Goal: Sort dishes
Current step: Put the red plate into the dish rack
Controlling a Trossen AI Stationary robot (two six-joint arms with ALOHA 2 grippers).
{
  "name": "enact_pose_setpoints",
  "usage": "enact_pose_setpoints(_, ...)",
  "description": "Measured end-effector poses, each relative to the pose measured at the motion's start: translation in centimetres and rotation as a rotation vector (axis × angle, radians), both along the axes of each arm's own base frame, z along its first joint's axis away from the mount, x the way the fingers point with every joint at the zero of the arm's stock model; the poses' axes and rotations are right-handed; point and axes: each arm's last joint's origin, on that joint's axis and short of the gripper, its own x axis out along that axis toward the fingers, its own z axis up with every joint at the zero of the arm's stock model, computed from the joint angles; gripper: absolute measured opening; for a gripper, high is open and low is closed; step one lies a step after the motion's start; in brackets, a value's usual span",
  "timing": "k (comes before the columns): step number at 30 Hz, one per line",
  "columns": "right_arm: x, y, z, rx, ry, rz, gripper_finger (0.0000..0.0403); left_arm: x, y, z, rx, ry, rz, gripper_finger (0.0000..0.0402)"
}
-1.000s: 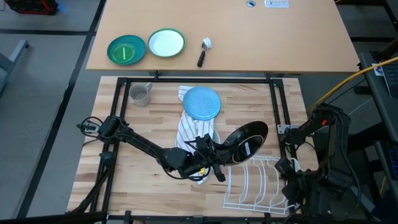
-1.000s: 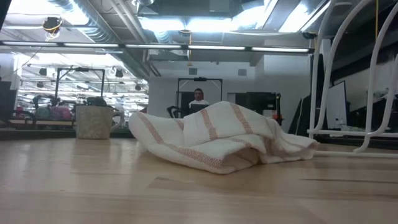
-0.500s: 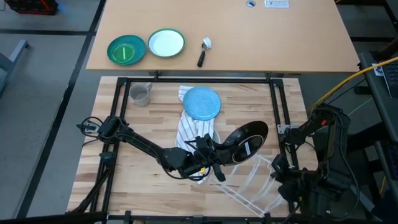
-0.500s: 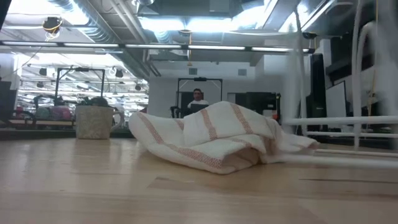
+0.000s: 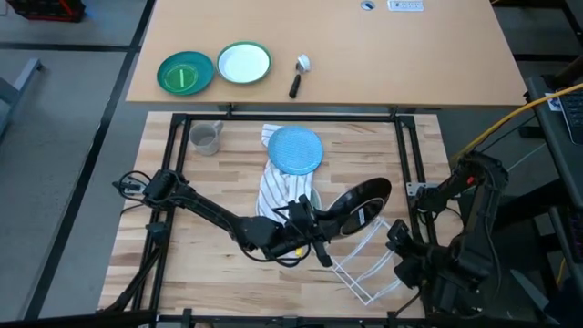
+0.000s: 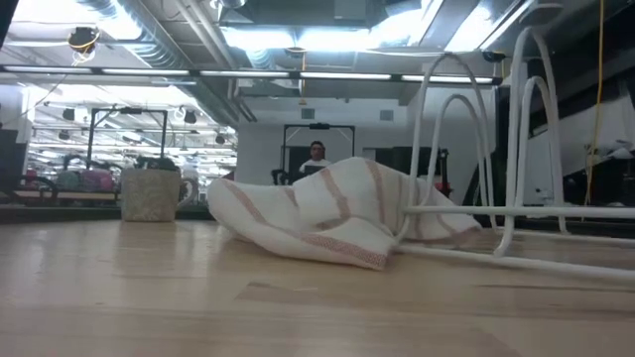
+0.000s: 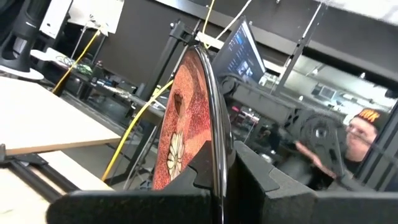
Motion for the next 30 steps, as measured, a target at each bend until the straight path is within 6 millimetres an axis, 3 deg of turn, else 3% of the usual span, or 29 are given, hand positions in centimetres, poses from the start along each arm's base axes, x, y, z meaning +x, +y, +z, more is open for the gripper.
enact_pose_setpoints(6,1.3,-1.2,-0.6,-0.057,0.012,-0.018,0.0007,0.1,-0.1,-0.4,0.011,0.041,-0.003,0.0020)
enact_pose_setpoints(14,3.0,-2.4,-1.2,-0.083,0.067,-0.066,0.0025,0.6,-0.1,-2.1,0.030,0.205,-0.001,0.0020)
enact_pose_setpoints(21,2.9,-2.4,-1.2,-0.074,0.088,-0.056,0.0011,0.7,0.0,-3.1,0.030,0.295,0.047,0.0020)
enact_pose_setpoints(30,2.9,-2.4,-1.2,-0.071,0.087,-0.057,0.0016,0.7,0.6,-5.7,-0.102,0.459,0.042,0.0020)
